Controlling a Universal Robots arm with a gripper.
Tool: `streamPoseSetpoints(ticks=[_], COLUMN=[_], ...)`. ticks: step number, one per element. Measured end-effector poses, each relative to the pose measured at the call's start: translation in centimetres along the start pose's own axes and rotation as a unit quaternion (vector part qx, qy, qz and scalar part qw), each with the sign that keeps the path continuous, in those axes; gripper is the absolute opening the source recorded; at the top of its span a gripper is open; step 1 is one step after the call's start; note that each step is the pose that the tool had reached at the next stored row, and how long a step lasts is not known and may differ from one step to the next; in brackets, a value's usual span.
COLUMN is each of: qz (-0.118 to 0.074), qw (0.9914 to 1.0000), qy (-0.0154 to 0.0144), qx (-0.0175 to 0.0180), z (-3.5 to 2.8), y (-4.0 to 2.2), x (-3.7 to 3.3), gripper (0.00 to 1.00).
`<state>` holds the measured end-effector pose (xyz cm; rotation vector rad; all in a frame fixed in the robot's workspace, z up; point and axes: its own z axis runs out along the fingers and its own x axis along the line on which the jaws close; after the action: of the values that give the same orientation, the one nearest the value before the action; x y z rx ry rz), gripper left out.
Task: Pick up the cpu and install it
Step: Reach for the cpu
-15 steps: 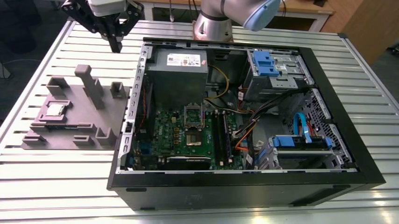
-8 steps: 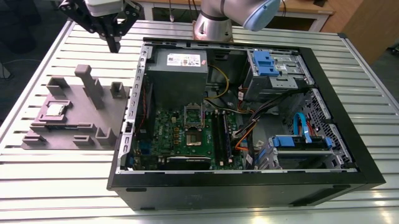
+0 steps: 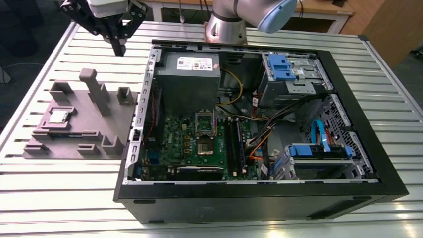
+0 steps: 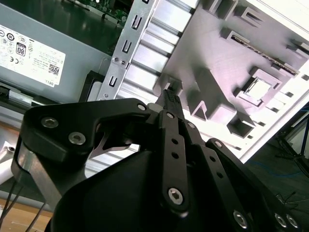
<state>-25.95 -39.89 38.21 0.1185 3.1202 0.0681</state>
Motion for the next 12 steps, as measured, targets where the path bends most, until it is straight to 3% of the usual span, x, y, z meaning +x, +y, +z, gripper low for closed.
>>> streamPoseSetpoints(ticks=[12], qz=[0.000], qw=[1.00000], qy=[0.0001], qx=[0.0000], z=[0.01], y=[-0.02], x=[0.25], gripper=[0.11])
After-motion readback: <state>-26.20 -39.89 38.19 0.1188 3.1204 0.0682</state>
